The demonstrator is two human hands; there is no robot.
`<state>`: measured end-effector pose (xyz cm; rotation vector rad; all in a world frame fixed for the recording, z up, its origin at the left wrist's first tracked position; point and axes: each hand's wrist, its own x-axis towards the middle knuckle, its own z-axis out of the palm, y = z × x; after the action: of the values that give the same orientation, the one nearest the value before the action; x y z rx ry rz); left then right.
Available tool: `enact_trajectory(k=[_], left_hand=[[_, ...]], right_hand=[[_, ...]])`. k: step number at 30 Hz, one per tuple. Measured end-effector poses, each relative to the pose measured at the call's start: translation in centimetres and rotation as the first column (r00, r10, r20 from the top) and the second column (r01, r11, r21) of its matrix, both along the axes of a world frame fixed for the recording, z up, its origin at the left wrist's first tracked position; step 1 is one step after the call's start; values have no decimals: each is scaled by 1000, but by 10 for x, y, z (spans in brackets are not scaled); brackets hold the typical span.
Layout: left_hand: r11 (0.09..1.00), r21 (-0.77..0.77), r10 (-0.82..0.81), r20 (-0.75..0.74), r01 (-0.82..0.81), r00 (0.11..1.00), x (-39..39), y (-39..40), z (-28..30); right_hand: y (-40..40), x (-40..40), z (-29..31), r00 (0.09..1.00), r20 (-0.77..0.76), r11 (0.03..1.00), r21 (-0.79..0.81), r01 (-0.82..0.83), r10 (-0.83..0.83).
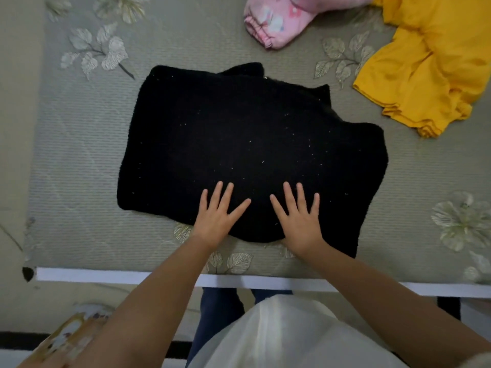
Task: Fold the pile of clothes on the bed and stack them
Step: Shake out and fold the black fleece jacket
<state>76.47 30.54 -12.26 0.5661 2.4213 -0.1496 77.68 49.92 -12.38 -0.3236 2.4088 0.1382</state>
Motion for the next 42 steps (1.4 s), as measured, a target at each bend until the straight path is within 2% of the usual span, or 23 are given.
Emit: enact_trajectory(k=[5,9,11,13,16,20,23,26,30,37,42], left_hand=[[997,-39,-63,16,64,998,-13,-5,-16],[994,17,-111,31,111,993,-20,-9,-17],[990,49,-130,31,129,991,-23,-10,-8],[988,66,-140,24,138,990,-24,-11,4],[987,131,-97,-4,96,995,-28,-9,28],[927,361,-24,-220,104,975,-38,0,71],[935,302,-116,-235,186,965,-46,10,94],[879,383,-172,-301,284,938,-60,37,118],[848,283,-344,-347,447,873,-80,87,151],[685,225,-516,-522,693,679,-91,212,213],[623,213,-554,-559,753,617,-71,323,265]], right_hand=[[-11,-11,-19,1000,21,999,-31,22,-21],[-3,-15,-14,999,27,991,-126,33,-30],[0,-14,-3,997,-29,980,-189,59,-65],[-1,-13,15,979,-165,956,-282,73,-124],[-1,-10,43,891,-419,933,-359,13,-174],[2,-10,81,778,-581,921,-389,-6,-240],[12,-5,109,687,-662,918,-395,19,-299],[31,3,137,622,-709,927,-368,75,-332],[71,15,178,537,-777,944,-290,157,-328],[170,43,239,353,-904,948,-142,285,-242],[268,75,272,245,-953,932,-84,352,-179]])
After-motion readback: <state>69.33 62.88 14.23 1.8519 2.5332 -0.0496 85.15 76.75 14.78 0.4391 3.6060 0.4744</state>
